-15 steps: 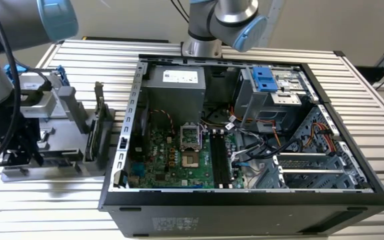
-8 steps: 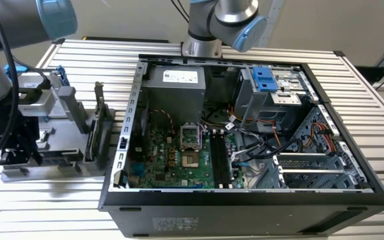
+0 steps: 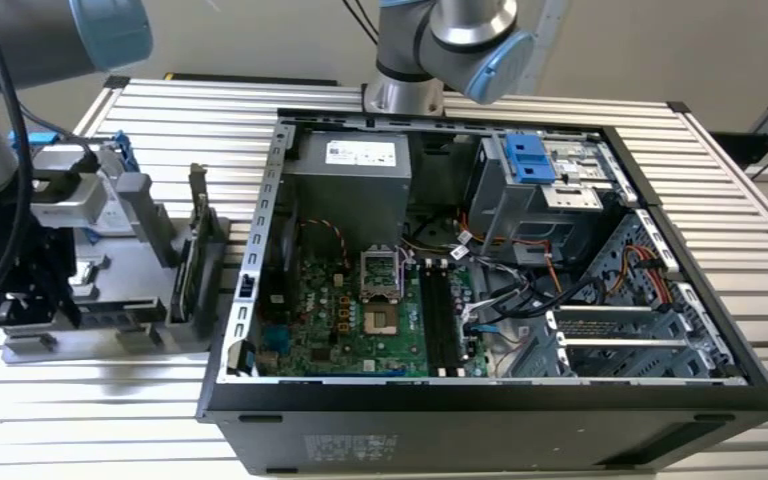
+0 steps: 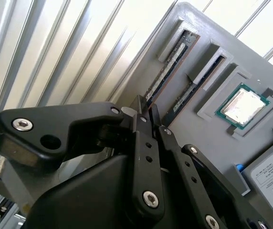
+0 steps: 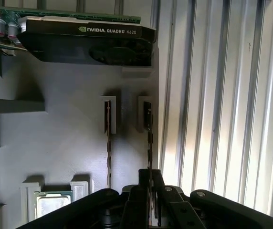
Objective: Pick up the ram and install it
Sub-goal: 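Pick up the ram and move it above insertion slot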
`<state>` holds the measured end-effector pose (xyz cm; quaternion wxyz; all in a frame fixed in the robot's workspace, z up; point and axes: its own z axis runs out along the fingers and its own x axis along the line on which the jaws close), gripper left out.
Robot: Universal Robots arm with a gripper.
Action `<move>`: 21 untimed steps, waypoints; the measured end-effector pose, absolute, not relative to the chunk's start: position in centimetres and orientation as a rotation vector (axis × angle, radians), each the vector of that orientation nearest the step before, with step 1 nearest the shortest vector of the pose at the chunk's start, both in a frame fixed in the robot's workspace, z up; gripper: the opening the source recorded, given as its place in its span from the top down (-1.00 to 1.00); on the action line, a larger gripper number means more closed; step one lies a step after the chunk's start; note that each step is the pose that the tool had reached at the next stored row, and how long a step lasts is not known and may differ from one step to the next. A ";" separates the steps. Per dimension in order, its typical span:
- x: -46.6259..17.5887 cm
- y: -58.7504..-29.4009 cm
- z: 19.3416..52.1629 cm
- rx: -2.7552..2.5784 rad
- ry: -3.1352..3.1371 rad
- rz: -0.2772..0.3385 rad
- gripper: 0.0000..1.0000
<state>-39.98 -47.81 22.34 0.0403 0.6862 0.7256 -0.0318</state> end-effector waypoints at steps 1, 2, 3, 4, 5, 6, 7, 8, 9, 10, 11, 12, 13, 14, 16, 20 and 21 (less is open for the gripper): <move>-40.0 -47.8 22.4 2.103 2.222 -0.097 1.00; -40.0 -47.8 22.5 2.103 2.222 -0.098 1.00; -40.0 -47.8 22.6 2.103 2.222 -0.098 1.00; -40.0 -47.8 22.7 2.103 2.222 -0.098 1.00; -40.0 -47.8 22.8 2.104 2.222 -0.098 1.00; -40.0 -47.8 22.9 2.104 2.221 -0.098 1.00; -40.0 -47.8 23.0 2.104 2.221 -0.098 1.00; -40.0 -47.8 23.1 2.104 2.221 -0.098 1.00; -40.0 -47.8 23.1 2.104 2.221 -0.097 1.00; -40.0 -47.8 23.2 2.104 2.221 -0.098 1.00; -40.0 -47.8 23.3 2.104 2.221 -0.098 1.00; -40.0 -47.8 23.4 2.105 2.221 -0.098 1.00; -40.0 -47.8 23.5 2.105 2.220 -0.098 1.00; -40.0 -47.8 23.6 2.105 2.220 -0.097 1.00; -40.0 -47.8 23.7 2.105 2.220 -0.098 1.00; -40.0 -47.8 24.0 2.106 2.219 -0.098 1.00; -40.0 -47.8 24.1 2.106 2.219 -0.098 1.00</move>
